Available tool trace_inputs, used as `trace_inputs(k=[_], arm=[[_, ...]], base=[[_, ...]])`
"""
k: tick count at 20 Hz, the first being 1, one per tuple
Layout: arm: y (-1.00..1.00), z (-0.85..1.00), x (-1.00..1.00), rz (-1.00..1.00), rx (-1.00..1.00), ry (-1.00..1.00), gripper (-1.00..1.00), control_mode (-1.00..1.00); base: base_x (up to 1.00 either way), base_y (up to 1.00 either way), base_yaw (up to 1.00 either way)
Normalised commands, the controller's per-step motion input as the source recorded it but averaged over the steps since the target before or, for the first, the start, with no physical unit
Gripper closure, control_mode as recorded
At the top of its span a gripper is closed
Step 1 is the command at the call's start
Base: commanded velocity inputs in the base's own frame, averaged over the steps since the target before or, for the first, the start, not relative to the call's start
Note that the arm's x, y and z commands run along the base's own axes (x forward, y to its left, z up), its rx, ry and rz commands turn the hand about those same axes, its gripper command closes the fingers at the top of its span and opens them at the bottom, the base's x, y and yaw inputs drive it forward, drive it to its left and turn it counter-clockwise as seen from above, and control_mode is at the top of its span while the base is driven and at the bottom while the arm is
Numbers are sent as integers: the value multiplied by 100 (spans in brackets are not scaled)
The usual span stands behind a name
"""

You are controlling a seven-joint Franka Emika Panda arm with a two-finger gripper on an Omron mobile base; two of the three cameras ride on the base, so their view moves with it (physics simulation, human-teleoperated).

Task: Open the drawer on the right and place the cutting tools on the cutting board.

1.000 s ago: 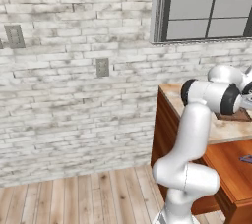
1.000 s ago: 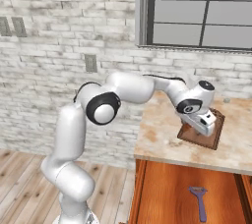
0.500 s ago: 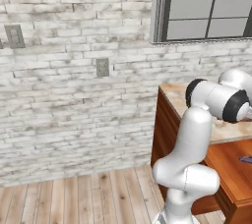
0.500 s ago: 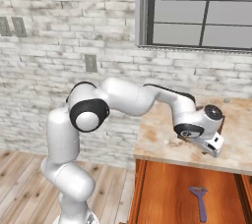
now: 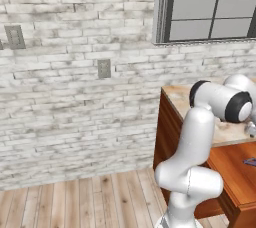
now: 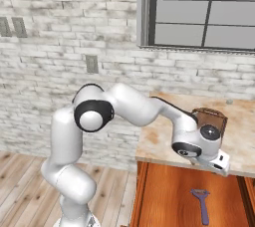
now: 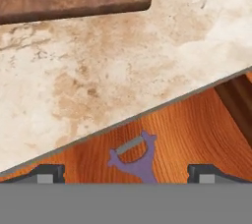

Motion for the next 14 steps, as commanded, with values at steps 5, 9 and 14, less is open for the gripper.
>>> trace_inputs(k=[5, 9, 14], arm=[[-29, -50, 0, 15, -10, 5, -100, -100], [-47, -55, -40, 13, -9, 11, -100, -100], [-1, -14, -25, 3, -1, 4, -100, -100]], base=[[0, 0, 0], [0, 0, 0], [0, 0, 0]])
